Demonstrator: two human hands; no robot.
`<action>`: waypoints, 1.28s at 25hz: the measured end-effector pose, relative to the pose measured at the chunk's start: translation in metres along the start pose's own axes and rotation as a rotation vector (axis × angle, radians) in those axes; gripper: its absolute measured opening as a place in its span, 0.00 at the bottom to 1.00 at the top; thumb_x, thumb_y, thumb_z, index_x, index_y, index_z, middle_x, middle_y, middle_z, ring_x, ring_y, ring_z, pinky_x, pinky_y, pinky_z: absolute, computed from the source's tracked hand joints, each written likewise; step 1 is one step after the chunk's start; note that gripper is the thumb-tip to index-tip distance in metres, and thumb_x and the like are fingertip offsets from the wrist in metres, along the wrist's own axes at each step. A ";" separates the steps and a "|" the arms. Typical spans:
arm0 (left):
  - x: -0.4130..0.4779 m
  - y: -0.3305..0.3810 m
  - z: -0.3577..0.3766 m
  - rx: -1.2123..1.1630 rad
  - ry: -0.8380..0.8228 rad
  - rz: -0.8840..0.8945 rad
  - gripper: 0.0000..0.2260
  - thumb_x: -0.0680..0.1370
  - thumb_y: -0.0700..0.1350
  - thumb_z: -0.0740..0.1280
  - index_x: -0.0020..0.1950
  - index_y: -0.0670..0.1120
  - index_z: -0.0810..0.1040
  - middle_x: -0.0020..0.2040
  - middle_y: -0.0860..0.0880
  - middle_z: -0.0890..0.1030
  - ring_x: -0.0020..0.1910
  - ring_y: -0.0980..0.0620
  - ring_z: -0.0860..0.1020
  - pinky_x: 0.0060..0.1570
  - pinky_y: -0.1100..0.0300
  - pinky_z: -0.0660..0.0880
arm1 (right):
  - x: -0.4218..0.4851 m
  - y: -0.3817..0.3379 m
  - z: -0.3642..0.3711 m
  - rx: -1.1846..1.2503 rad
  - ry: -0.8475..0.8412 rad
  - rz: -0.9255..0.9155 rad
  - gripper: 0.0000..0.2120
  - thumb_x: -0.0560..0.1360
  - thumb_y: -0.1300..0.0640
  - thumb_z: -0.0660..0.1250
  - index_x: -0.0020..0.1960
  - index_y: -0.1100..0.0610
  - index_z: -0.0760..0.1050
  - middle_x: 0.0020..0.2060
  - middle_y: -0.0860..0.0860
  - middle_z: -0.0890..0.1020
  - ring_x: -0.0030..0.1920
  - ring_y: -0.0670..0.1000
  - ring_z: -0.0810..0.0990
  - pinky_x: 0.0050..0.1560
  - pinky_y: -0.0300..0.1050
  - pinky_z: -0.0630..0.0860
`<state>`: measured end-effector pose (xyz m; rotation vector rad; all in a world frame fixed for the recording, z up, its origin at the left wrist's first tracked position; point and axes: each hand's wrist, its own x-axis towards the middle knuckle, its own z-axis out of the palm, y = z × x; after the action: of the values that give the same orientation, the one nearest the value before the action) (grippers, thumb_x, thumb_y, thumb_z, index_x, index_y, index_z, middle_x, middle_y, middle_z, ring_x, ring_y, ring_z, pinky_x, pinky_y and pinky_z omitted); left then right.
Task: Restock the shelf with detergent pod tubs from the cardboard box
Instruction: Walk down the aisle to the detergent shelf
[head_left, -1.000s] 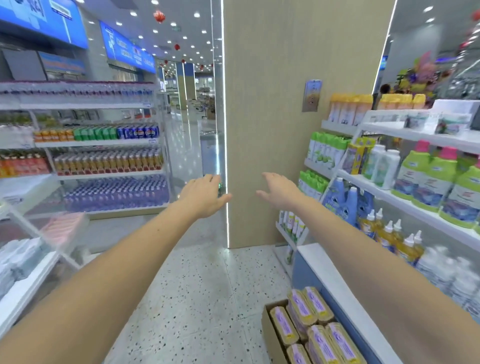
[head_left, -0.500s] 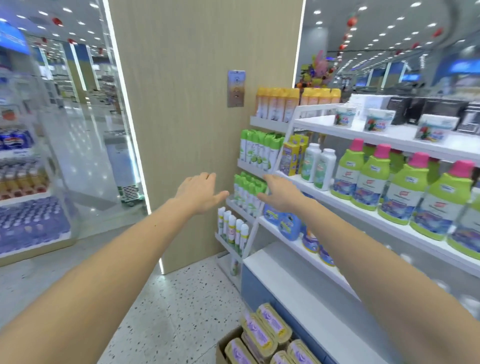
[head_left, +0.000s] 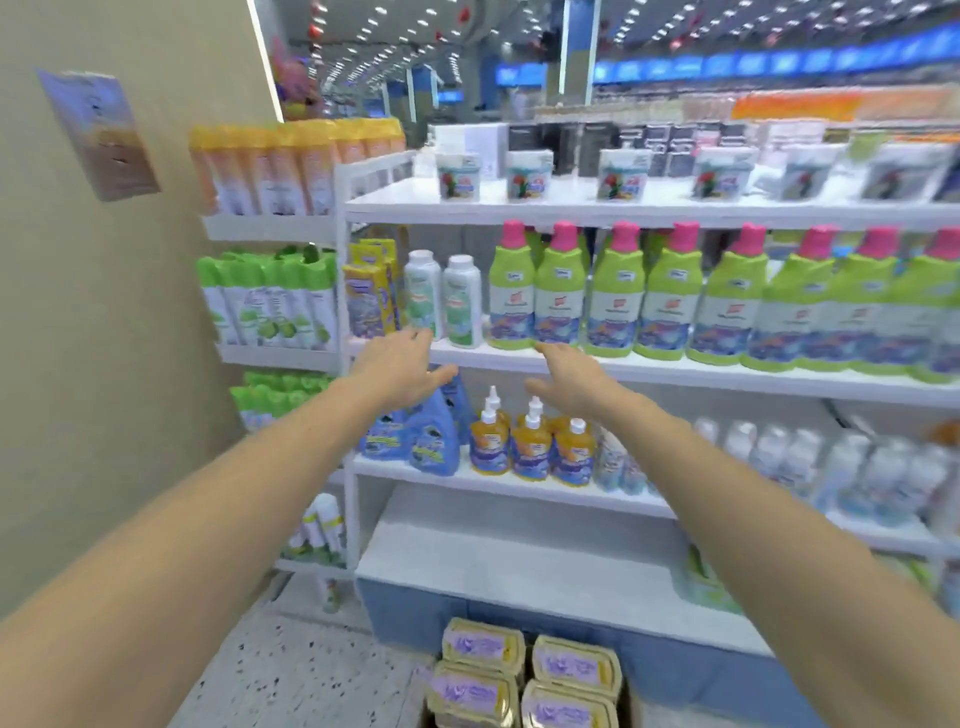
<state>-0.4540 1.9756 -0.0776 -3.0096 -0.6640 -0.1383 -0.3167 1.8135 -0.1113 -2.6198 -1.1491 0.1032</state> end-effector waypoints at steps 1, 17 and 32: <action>0.009 0.001 0.006 -0.024 -0.025 0.039 0.31 0.78 0.59 0.55 0.74 0.40 0.58 0.73 0.40 0.65 0.70 0.41 0.66 0.65 0.49 0.64 | -0.003 0.005 0.004 0.009 -0.001 0.043 0.30 0.77 0.49 0.60 0.74 0.61 0.55 0.73 0.59 0.62 0.72 0.59 0.63 0.69 0.53 0.63; 0.049 0.041 0.193 -0.267 -0.119 0.120 0.28 0.79 0.54 0.58 0.73 0.40 0.59 0.71 0.41 0.67 0.68 0.41 0.68 0.64 0.50 0.63 | -0.010 0.108 0.156 0.086 -0.143 0.302 0.28 0.77 0.52 0.60 0.72 0.62 0.58 0.69 0.61 0.67 0.68 0.61 0.66 0.66 0.54 0.65; -0.011 0.003 0.569 -0.315 -0.361 0.068 0.30 0.79 0.55 0.56 0.76 0.40 0.54 0.76 0.41 0.60 0.74 0.44 0.60 0.71 0.53 0.57 | -0.051 0.204 0.497 0.238 -0.194 0.474 0.27 0.78 0.53 0.59 0.73 0.62 0.57 0.73 0.58 0.63 0.72 0.58 0.61 0.71 0.50 0.59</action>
<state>-0.4202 2.0101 -0.6443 -3.3943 -0.6123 0.3446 -0.2939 1.7561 -0.6475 -2.6469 -0.5020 0.5619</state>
